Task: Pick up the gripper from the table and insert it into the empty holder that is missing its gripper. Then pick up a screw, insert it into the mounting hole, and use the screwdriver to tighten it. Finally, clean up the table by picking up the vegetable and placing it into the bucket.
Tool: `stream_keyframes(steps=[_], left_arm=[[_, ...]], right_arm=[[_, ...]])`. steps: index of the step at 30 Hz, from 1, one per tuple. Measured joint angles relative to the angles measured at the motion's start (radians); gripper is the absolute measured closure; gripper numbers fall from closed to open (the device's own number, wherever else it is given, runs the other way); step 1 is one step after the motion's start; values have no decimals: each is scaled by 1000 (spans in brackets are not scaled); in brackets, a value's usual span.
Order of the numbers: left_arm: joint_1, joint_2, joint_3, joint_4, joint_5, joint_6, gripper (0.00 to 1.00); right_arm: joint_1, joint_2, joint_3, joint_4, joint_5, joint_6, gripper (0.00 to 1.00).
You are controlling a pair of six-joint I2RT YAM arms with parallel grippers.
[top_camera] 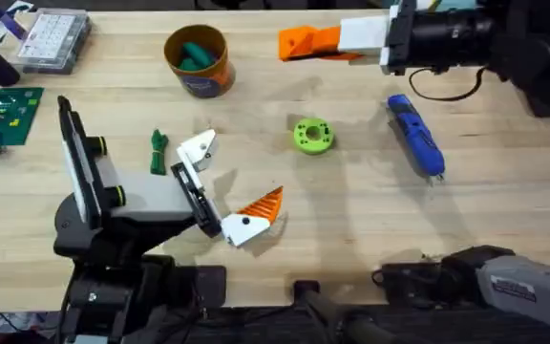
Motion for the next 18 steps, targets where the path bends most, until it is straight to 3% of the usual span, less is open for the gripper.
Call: stream_keyframes(steps=[7,14,18], left_arm=[[0,0,0,0,2,0,8],[0,0,0,0,2,0,8],[0,0,0,0,2,0,8]], right_arm=[[-44,102,-23,303,-267,120,991],[-47,239,-88,984,-419,522,991],[-47,296,-113,1049,-477,696,991]])
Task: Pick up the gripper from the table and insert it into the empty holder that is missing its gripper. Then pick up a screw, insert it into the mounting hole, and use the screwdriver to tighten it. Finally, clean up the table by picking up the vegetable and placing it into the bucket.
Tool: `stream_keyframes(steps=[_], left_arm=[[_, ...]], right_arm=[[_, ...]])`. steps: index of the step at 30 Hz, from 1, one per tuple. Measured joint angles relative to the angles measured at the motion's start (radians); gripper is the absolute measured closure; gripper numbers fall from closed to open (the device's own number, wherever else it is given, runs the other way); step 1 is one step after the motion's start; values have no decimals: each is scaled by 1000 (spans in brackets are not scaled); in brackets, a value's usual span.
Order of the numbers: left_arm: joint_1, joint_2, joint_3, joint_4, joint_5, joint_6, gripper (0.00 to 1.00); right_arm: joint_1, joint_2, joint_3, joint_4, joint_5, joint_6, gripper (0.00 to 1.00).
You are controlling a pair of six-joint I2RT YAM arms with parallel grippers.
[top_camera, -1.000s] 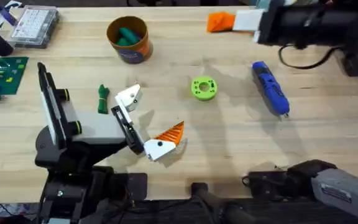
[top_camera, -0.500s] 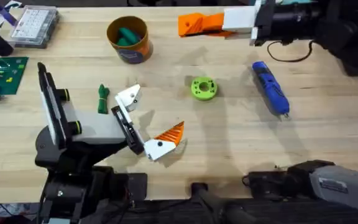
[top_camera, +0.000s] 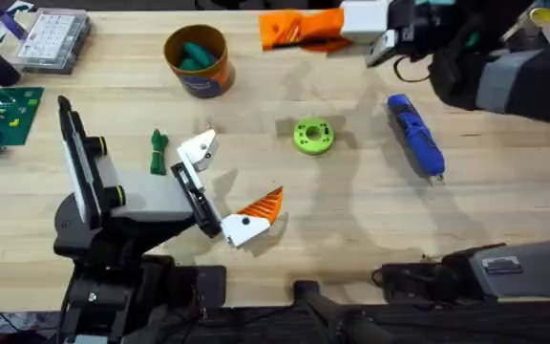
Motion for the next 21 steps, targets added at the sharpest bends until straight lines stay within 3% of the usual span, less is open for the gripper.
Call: stream_keyframes(steps=[15,21], left_arm=[[0,0,0,0,0,0,8],[0,0,0,0,0,0,8]], right_arm=[[3,25,-10,16,-81,240,991],[18,27,-57,252,-87,375,991]])
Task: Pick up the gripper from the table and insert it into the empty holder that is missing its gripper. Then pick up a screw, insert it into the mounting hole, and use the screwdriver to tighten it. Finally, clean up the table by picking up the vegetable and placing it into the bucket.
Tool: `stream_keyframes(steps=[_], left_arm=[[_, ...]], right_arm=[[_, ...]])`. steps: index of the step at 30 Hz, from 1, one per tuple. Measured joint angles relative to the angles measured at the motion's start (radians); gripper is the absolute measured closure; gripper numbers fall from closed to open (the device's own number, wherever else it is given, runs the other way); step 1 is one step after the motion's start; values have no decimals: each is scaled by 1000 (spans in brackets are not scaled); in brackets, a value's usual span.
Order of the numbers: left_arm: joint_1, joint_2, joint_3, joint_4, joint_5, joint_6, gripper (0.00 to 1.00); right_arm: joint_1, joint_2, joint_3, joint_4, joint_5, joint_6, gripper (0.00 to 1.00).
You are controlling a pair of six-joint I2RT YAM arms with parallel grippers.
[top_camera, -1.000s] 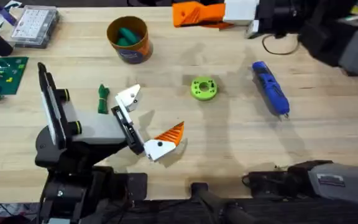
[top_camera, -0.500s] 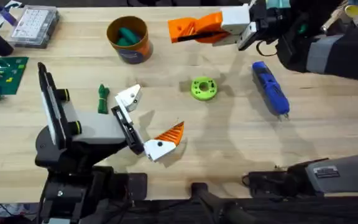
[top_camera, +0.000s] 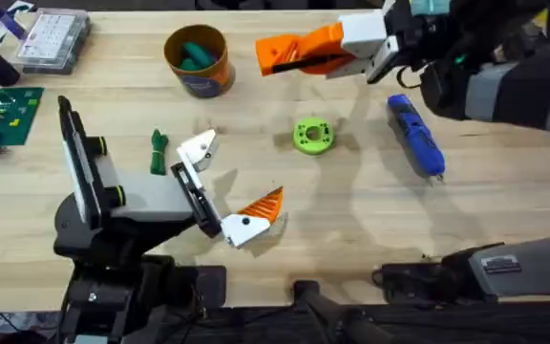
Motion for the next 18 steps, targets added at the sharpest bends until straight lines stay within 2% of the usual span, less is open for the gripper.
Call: stream_keyframes(steps=[4,9,18], left_arm=[[0,0,0,0,0,0,8],[0,0,0,0,0,0,8],[0,0,0,0,0,0,8]], right_arm=[[8,0,-50,118,-6,92,991],[30,4,-98,125,-8,136,991],[140,66,-100,129,-8,148,991]])
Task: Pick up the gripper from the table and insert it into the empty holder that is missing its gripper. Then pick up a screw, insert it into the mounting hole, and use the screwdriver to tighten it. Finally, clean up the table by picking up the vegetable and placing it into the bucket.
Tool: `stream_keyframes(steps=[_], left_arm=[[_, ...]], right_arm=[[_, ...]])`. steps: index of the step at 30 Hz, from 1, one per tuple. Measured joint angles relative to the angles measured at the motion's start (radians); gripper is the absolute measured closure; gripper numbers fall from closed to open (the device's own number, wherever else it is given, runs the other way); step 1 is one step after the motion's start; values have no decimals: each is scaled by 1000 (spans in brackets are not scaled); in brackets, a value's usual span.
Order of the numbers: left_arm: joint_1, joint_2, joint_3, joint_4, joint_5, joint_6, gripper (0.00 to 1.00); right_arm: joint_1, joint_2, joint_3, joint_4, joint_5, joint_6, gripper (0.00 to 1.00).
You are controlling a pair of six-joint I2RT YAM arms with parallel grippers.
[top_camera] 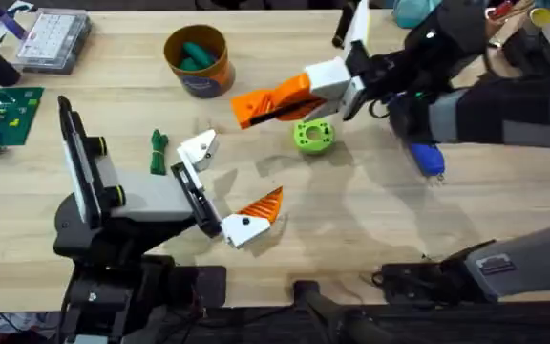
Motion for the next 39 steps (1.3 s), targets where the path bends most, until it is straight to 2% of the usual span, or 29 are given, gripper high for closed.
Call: stream_keyframes(steps=[10,18,30,39], left_arm=[[0,0,0,0,0,0,8],[0,0,0,0,0,0,8],[0,0,0,0,0,0,8],[0,0,0,0,0,0,8]], right_arm=[[90,42,-1,-1,0,-63,991],[93,42,-3,-1,0,-93,991],[93,44,-65,-6,2,-128,991],[120,127,-66,-9,28,-137,991]])
